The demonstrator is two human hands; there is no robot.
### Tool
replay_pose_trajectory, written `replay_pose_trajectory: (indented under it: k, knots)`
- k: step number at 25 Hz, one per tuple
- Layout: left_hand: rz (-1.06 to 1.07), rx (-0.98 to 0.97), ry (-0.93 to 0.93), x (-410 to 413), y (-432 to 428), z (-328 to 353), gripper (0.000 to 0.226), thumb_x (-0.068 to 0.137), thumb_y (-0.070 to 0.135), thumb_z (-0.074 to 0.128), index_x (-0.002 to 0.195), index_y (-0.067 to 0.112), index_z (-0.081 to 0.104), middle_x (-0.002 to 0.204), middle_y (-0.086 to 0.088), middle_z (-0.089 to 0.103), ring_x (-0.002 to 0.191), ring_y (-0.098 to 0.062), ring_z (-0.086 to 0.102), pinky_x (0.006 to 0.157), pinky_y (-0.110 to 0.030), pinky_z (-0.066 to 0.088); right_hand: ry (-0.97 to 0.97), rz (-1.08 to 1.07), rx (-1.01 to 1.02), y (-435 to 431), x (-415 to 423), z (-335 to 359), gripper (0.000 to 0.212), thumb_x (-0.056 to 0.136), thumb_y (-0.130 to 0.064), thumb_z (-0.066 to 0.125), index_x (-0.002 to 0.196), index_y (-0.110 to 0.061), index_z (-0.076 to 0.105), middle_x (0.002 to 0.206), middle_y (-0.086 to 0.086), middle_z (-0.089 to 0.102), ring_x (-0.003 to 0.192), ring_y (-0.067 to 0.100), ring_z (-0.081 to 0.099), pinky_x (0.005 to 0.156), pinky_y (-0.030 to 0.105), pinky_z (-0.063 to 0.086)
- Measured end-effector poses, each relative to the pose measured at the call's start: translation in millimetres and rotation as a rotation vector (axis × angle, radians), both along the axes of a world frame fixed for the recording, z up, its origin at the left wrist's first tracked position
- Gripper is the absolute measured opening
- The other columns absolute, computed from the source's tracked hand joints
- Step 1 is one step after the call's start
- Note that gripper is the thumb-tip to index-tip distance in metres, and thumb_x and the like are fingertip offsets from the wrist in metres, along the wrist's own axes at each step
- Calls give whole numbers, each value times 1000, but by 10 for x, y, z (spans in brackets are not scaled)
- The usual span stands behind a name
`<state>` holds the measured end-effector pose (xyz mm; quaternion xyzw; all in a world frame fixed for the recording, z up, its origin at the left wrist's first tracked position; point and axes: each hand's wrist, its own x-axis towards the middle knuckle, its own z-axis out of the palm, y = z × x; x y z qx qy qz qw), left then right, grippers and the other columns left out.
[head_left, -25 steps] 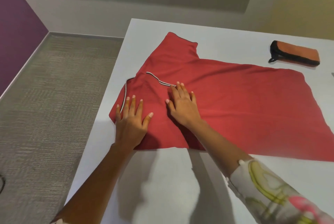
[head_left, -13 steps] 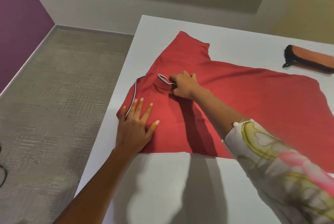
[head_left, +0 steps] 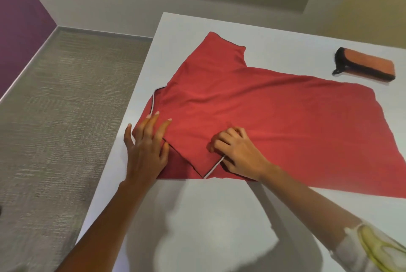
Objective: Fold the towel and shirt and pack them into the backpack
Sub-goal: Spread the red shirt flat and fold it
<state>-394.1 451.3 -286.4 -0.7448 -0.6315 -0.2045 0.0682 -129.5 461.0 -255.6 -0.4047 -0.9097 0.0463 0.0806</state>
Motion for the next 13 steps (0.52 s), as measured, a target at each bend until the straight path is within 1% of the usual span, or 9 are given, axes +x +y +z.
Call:
replay_pose_trajectory:
  k: [1,3,4,6,8,10,12,13]
  knots:
    - [-38,1,32,-11,11,6,48,85,21,55,132,30,56,150,-2,43,136,-23,41,115,-54,17,-2,-15,-11,-33,19,-34,29,75,-20,57,104,-22,60,107,-4,60,96,24,53,87,40,36]
    - [-64,-2,59,-23,29,6,37,85,21,55,117,36,67,144,3,50,132,-19,46,114,-52,16,36,-56,-21,-86,49,-20,27,79,-22,55,105,-20,60,106,-2,60,95,24,53,86,39,35]
    - [-45,-10,41,-26,39,12,32,86,23,55,111,37,70,141,6,53,130,-18,48,114,-52,15,66,-80,-22,-100,67,11,26,80,-23,53,105,-19,60,105,-2,60,94,24,52,86,39,35]
    - [-1,-33,-24,-37,71,44,29,87,25,54,106,38,71,139,9,55,128,-18,48,114,-52,14,86,-107,-27,-116,94,74,27,83,-24,48,106,-18,61,105,-2,61,95,23,51,88,39,36]
    - [-8,-48,-61,-28,81,67,32,85,22,53,107,37,71,139,8,55,128,-18,48,114,-53,14,44,-100,-53,-147,132,97,31,82,-25,46,108,-19,62,104,-4,61,97,22,52,88,40,36]
    - [-34,-47,-57,16,42,83,41,79,16,50,110,33,71,138,7,56,127,-18,49,113,-53,16,45,-118,-93,-195,173,84,40,76,-26,44,110,-22,62,101,-7,61,96,19,53,88,39,36]
    - [-34,-17,-76,80,-8,113,51,74,9,46,116,29,69,136,6,58,124,-19,52,112,-51,19,196,-210,-128,-243,163,68,43,72,-26,42,110,-25,64,97,-11,63,92,14,53,89,35,35]
    - [-30,7,-106,130,-13,141,54,73,7,45,118,27,68,134,6,59,123,-19,54,112,-51,22,296,-272,-132,-245,123,80,41,75,-26,41,109,-26,65,95,-12,64,90,13,53,88,33,34]
